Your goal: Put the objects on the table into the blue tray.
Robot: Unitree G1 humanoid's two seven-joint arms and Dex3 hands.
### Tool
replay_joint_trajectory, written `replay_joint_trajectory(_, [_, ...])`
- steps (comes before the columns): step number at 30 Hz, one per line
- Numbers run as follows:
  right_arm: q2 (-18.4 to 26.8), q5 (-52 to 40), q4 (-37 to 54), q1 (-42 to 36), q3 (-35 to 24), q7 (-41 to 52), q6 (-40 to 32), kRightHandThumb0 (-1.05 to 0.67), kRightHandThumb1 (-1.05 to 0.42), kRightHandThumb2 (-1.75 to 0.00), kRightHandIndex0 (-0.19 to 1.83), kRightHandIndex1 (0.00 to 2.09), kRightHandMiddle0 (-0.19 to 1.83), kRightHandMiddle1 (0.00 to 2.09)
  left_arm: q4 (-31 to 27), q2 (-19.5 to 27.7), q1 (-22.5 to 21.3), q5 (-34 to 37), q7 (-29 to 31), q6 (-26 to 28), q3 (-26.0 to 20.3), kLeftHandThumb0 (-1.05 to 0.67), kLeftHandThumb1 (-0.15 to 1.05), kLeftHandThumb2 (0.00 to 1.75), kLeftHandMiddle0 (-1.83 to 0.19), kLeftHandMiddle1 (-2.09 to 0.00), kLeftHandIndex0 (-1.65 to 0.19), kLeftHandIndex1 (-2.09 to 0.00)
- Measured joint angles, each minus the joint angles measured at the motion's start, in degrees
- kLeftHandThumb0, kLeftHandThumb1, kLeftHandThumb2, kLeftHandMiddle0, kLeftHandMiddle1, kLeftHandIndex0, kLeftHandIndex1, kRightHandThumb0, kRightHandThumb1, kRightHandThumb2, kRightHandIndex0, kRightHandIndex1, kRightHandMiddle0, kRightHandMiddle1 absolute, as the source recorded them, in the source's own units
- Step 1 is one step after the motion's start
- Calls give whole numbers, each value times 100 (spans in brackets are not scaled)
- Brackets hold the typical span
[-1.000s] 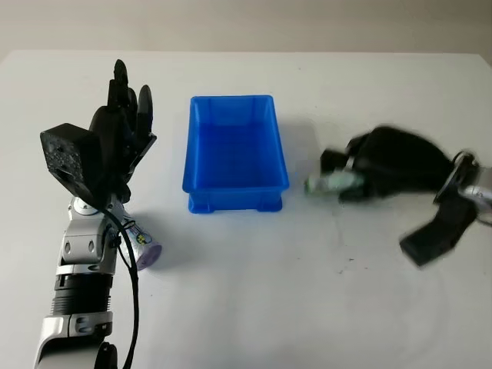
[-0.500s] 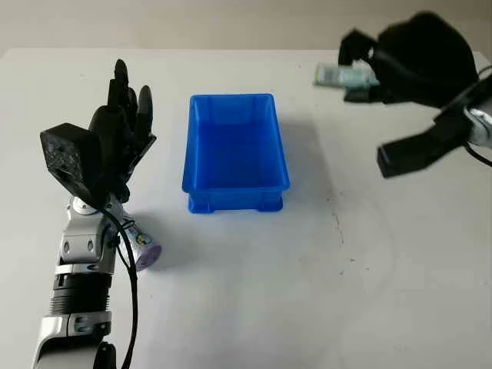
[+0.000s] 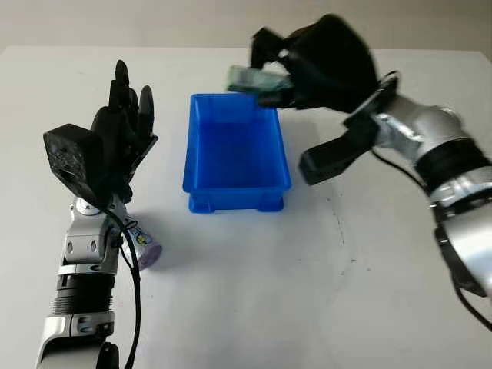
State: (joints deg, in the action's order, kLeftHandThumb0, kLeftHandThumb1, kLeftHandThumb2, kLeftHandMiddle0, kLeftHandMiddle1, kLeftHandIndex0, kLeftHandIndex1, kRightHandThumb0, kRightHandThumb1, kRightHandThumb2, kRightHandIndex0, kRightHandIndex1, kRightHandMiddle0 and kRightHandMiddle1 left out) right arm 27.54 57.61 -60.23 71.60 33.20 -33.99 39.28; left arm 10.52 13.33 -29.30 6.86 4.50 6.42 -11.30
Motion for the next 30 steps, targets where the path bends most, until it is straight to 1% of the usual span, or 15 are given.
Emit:
replay_joint_trajectory(3, [-238, -138, -18, 0, 47, 288, 96, -51, -105, -29, 108, 209, 78, 209, -26, -26, 1, -7, -71, -4, 0, -73, 105, 65, 19, 0, 19, 0])
replay_joint_trajectory(7, [-286, -221, -56, 0, 130, 754, 294, -52, -105, -31, 102, 209, 78, 209, -44, -36, 4, -6, -131, -43, -2, -72, 105, 64, 19, 0, 19, 0])
replay_joint_trajectory(10, [-280, -266, -86, -2, 177, 1248, 376, -58, -105, -24, 79, 209, 58, 209, -46, -39, 5, 0, -135, -83, -2, -72, 105, 64, 19, 0, 19, 0])
replay_joint_trajectory(11, [-274, -302, -91, -3, 184, 1463, 376, -62, -105, -26, 60, 209, 45, 209, -46, -39, 5, 4, -132, -88, -2, -72, 105, 65, 19, 0, 19, 0])
replay_joint_trajectory(12, [-259, -381, -89, -3, 186, 1778, 362, -66, -105, -27, 40, 201, 26, 200, -46, -39, 5, 5, -128, -95, -1, -72, 105, 65, 19, 0, 19, 0])
replay_joint_trajectory(13, [-238, -498, -83, -3, 173, 2172, 333, -70, -105, -29, 21, 168, 8, 168, -46, -39, 6, 6, -126, -107, -2, -72, 105, 65, 19, 0, 19, 0])
replay_joint_trajectory(14, [-212, -646, -71, -5, 148, 2613, 298, -74, -105, -31, 11, 129, -1, 131, -46, -39, 6, 8, -126, -121, -2, -72, 105, 64, 19, 0, 19, 0])
replay_joint_trajectory(15, [-175, -816, -45, -7, 116, 3118, 255, -77, -105, -33, 4, 73, -5, 79, -46, -39, 6, 8, -131, -131, -3, -72, 105, 64, 19, 0, 19, 0])
replay_joint_trajectory(16, [-133, -953, 1, -11, 76, 3557, 207, -79, -105, -34, 3, 45, -5, 50, -45, -41, 6, 9, -140, -137, -4, -72, 105, 64, 19, 0, 19, 0])
replay_joint_trajectory(17, [-76, -1090, 79, -18, 42, 3938, 149, -81, -105, -36, -1, 26, -8, 31, -44, -46, 6, 11, -147, -141, -5, -72, 105, 64, 19, 0, 19, 0])
replay_joint_trajectory(18, [-14, -1179, 188, -28, 1, 4235, 79, -83, -105, -39, -8, 15, -13, 19, -41, -49, 6, 16, -151, -141, -5, -72, 105, 64, 19, 0, 19, 0])
replay_joint_trajectory(19, [48, -1279, 318, -38, -44, 4534, -24, -85, -105, -43, -15, 6, -16, 8, -32, -53, 5, 18, -155, -141, -5, -72, 105, 65, 19, 0, 19, 0])
replay_joint_trajectory(22, [209, -1544, 654, -128, -246, 4992, -230, -87, -105, -46, -19, 1, -19, 1, 4, -62, 2, 14, -154, -141, -1, -74, 105, 65, 19, 0, 19, 0])
replay_joint_trajectory(26, [316, -1993, 936, -407, -657, 4949, -269, -88, -105, -48, -19, 0, -19, 0, 31, -62, -1, 3, -135, -154, 9, -74, 105, 65, 19, 0, 19, 0])
replay_joint_trajectory(30, [335, -2938, 1288, -848, -1475, 4633, -358, -88, -105, -54, -19, 0, -19, 0, 43, -63, -1, 7, -132, -229, 11, -74, 105, 64, 19, 0, 19, 0])
